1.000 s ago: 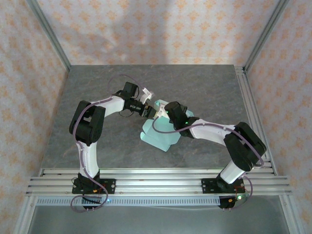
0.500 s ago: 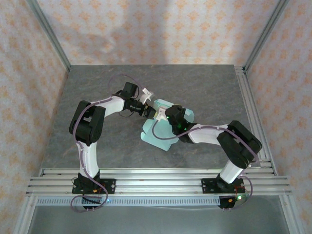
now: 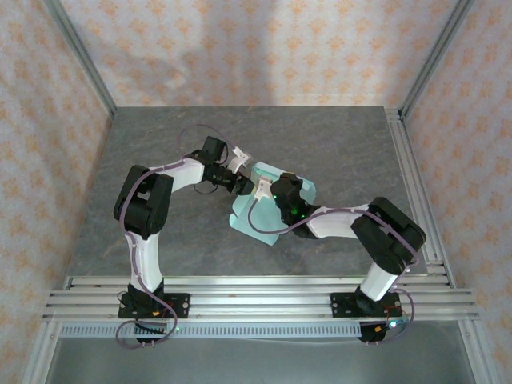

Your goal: Fold the paper box

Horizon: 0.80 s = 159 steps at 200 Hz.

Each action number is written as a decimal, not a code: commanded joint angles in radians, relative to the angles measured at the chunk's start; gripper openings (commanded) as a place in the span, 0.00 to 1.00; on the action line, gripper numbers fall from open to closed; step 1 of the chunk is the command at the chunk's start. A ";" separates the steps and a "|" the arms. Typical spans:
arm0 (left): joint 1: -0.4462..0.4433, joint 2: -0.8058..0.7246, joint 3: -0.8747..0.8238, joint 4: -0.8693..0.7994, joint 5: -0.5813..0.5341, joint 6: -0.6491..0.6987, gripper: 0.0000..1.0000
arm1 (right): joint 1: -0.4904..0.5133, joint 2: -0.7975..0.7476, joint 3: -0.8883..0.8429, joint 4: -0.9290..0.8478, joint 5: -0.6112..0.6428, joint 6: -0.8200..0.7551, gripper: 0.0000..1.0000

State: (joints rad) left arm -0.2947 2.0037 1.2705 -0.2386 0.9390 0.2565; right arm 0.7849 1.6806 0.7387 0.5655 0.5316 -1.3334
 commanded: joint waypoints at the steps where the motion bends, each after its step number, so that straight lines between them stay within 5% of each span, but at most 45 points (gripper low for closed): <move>1: -0.004 -0.022 -0.008 0.002 -0.031 -0.028 0.39 | 0.013 0.006 -0.012 0.033 0.015 0.001 0.00; 159: -0.053 -0.051 -0.082 0.219 -0.242 -0.204 0.37 | 0.054 0.023 0.003 -0.004 0.010 0.049 0.00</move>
State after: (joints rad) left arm -0.3275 2.0037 1.2076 -0.0811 0.7738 0.0834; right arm 0.8219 1.6878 0.7387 0.5770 0.5434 -1.3174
